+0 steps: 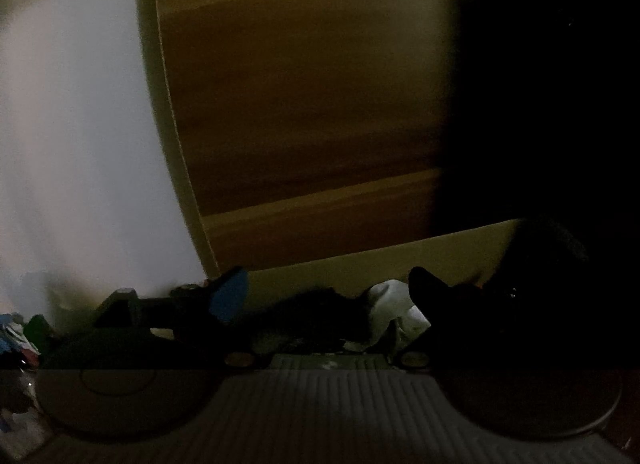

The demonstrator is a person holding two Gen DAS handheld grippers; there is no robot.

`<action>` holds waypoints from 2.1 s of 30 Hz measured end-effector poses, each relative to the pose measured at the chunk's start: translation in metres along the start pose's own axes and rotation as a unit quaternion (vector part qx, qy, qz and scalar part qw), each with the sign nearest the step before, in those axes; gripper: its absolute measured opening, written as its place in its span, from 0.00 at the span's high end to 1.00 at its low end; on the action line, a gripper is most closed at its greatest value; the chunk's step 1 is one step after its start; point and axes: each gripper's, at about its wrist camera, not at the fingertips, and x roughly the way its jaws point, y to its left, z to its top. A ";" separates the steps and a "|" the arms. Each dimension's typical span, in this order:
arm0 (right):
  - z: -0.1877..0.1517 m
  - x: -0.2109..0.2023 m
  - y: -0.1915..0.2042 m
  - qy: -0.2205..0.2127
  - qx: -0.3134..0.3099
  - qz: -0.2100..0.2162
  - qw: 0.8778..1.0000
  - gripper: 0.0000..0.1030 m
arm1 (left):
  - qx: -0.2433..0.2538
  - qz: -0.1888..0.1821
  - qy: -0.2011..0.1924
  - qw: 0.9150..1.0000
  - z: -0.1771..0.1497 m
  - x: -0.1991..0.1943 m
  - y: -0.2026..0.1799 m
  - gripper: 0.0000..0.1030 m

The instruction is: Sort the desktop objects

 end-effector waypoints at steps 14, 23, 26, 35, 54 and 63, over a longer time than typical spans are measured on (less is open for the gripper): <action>-0.005 -0.074 0.016 -0.093 0.027 0.008 0.995 0.04 | -0.021 0.004 -0.058 0.998 -0.019 -0.073 0.052 0.00; -0.031 -0.137 0.093 -0.141 -0.018 0.089 0.986 0.00 | -0.046 0.056 -0.066 0.995 -0.066 -0.110 0.131 0.00; -0.040 -0.145 0.123 -0.135 -0.033 0.117 0.983 0.00 | -0.056 0.076 -0.062 0.994 -0.078 -0.109 0.157 0.00; -0.096 -0.158 0.200 -0.093 -0.093 0.203 0.970 0.00 | -0.098 0.172 -0.031 0.980 -0.152 -0.132 0.248 0.00; -0.182 -0.138 0.318 0.003 -0.182 0.272 0.945 0.02 | -0.129 0.213 0.007 0.968 -0.223 -0.133 0.324 0.00; -0.192 -0.112 0.350 0.032 -0.197 0.255 0.946 0.14 | -0.130 0.166 -0.004 0.978 -0.231 -0.140 0.329 0.00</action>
